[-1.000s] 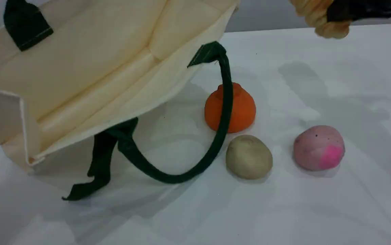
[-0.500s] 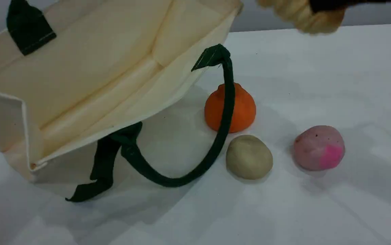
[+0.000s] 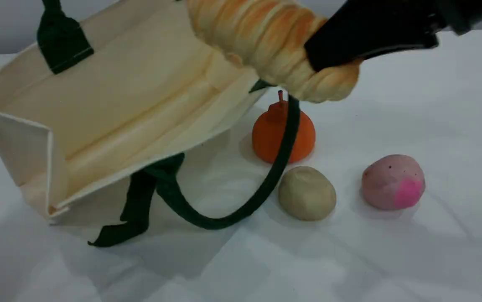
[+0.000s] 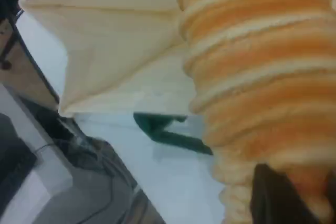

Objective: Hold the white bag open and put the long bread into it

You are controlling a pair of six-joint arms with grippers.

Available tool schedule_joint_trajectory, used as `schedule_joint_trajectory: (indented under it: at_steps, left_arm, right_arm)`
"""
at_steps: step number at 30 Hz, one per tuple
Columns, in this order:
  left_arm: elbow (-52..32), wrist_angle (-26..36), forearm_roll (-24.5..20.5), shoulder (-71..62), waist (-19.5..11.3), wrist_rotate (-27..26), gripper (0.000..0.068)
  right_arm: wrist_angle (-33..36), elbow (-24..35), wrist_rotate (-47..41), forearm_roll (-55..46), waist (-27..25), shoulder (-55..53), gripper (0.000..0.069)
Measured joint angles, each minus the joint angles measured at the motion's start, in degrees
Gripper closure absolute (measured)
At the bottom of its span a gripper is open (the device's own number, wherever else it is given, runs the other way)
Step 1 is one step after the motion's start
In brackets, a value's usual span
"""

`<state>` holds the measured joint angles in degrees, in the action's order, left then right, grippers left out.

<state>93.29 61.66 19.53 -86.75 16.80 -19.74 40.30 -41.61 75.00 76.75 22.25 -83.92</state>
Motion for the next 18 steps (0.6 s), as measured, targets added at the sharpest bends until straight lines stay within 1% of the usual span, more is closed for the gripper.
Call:
schedule_joint_trajectory:
  at_steps: [3,5,10,15,18]
  left_arm:
    - [1.04,1.54,3.17,0.06,0.00,-2.15,0.0585]
    - [2.12,2.14,4.32,0.06,0.05,-2.49,0.0585]
    - [2.75,2.73,3.97,0.10,0.05,-2.49,0.0585]
    - [2.75,2.79,4.03,0.10,0.05,-2.44,0.0585]
    - [2.75,3.01,3.98,0.10,0.05,-2.44,0.0585]
  right_arm:
    - [-2.37,-0.39,-0.05,1.23,2.51,-0.06,0.0601]
    - [-3.06,-1.27,-0.05,1.23,3.46,-0.14,0.0601]
    - [-5.66,-3.61,-1.89,0.61,3.98,-0.62,0.0605]
    - [-5.28,-3.93,-2.80,-0.39,4.25,-4.87,0.0608]
    - [-5.29,-4.73,-2.69,-0.01,5.55,-7.90,0.0608]
